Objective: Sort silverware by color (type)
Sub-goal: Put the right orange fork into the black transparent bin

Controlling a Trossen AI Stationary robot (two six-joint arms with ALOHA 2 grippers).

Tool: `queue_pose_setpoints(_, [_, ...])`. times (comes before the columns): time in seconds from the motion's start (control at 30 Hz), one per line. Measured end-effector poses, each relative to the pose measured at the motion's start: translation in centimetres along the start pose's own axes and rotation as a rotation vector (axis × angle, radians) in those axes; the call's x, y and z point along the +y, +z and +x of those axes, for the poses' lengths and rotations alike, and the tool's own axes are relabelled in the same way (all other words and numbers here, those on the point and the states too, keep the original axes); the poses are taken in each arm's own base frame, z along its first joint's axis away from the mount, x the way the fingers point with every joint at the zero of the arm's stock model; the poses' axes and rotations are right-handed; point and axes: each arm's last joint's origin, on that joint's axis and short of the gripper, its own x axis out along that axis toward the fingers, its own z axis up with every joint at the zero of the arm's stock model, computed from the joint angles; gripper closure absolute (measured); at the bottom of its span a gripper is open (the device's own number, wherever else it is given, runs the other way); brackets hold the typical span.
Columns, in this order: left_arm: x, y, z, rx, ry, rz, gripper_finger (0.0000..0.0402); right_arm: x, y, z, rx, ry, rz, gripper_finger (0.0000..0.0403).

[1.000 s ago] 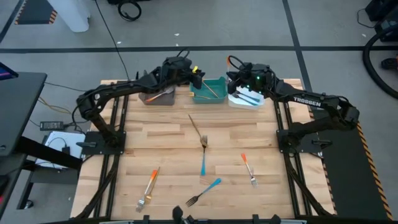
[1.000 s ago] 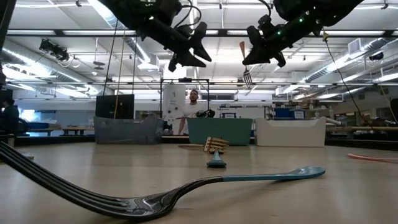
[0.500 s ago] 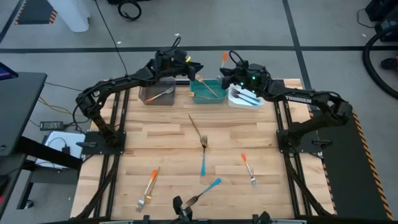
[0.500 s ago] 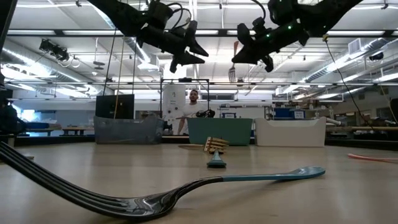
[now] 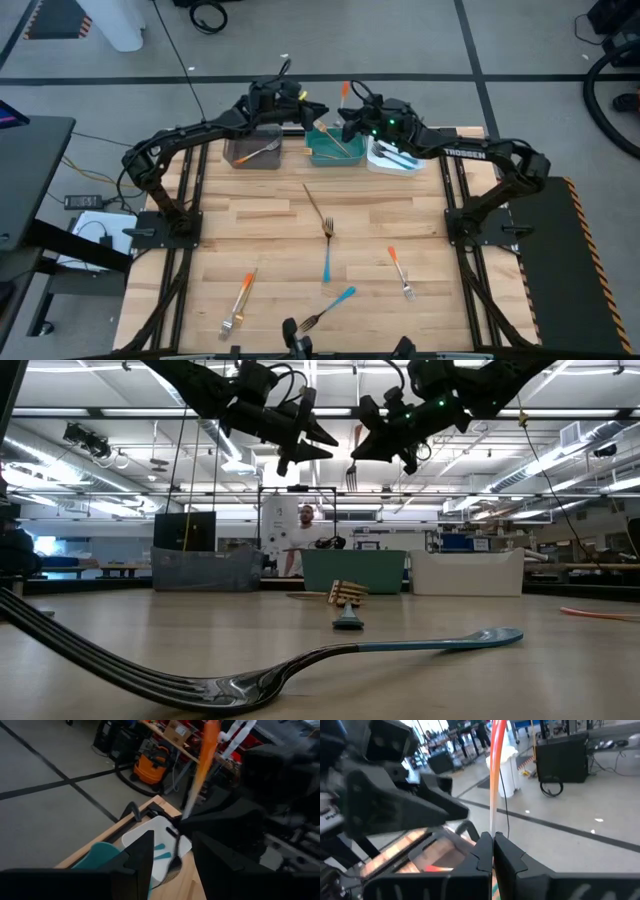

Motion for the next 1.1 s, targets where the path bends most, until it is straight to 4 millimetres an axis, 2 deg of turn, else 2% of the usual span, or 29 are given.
queue_pose_setpoints(0.23, [-0.5, -0.2, 0.2, 0.007, -0.019, 0.028, 0.0260, 0.4, -0.1, 0.0, 0.011, 0.034, 0.004, 0.0395])
queue_pose_setpoints(0.6, [-2.1, -1.1, 0.6, 0.028, -0.058, 0.094, 0.0260, 2.1, -0.8, -0.2, 0.025, 0.064, 0.005, 0.0396])
queue_pose_setpoints(1.1, [-2.1, -1.0, 0.6, 0.019, -0.047, 0.101, 0.0260, 3.4, -1.5, -0.5, 0.061, 0.100, 0.019, 0.0396])
